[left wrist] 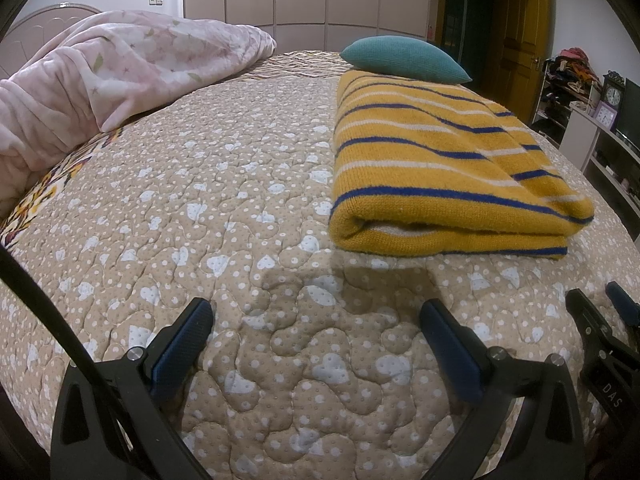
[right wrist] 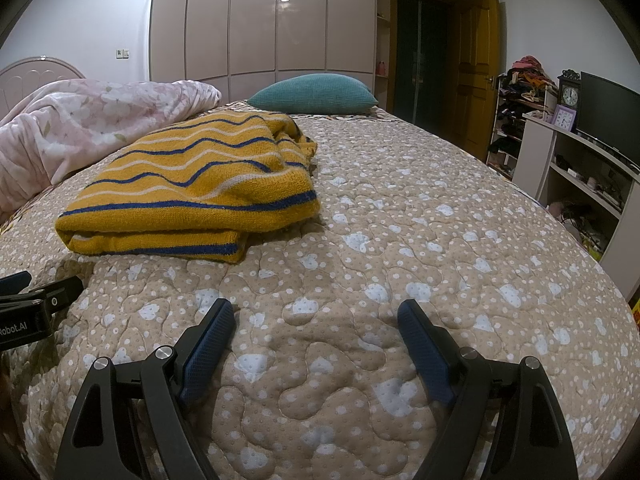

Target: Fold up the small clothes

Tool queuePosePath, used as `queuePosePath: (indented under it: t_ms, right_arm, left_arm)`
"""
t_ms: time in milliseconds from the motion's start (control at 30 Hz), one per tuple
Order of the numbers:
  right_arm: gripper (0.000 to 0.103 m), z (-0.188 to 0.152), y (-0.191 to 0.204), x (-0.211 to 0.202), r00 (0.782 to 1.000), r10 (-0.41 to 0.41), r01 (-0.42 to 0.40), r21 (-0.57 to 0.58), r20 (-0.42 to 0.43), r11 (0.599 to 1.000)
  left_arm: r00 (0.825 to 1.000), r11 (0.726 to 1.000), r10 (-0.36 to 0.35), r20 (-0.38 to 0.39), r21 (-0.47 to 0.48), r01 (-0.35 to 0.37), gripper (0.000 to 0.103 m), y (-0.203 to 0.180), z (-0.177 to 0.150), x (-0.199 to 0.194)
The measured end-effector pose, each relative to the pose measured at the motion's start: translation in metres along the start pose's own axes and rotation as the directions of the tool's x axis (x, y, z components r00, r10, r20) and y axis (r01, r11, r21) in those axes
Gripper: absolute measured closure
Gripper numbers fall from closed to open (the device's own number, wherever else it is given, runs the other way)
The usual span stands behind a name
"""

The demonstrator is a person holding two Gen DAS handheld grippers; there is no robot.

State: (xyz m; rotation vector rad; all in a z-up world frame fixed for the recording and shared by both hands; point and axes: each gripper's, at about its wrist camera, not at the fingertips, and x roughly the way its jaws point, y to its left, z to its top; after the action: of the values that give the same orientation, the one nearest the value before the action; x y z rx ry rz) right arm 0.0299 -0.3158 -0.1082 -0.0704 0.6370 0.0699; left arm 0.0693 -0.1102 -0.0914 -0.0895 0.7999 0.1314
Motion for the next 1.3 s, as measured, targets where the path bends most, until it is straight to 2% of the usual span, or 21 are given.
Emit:
queuePosePath:
  t_ms: [1133,1300]
  right_arm:
    - [0.016,0.0,0.0003,0.0001,1.0,-0.002,0.002,-0.001,0.001,1.0]
    - [0.016,-0.0002,0.0007,0.0002,1.0,-0.004,0.004,-0.002,-0.001,1.0]
  left_arm:
    - [1.0,1.0,0.004,0.002,-0.003,-0.004,0.0,-0.0007,-0.0006,0.0009]
    - [1.0,1.0,0.005,-0.021,0.003,-0.005,0.0,-0.0028,0.0053,0.0029]
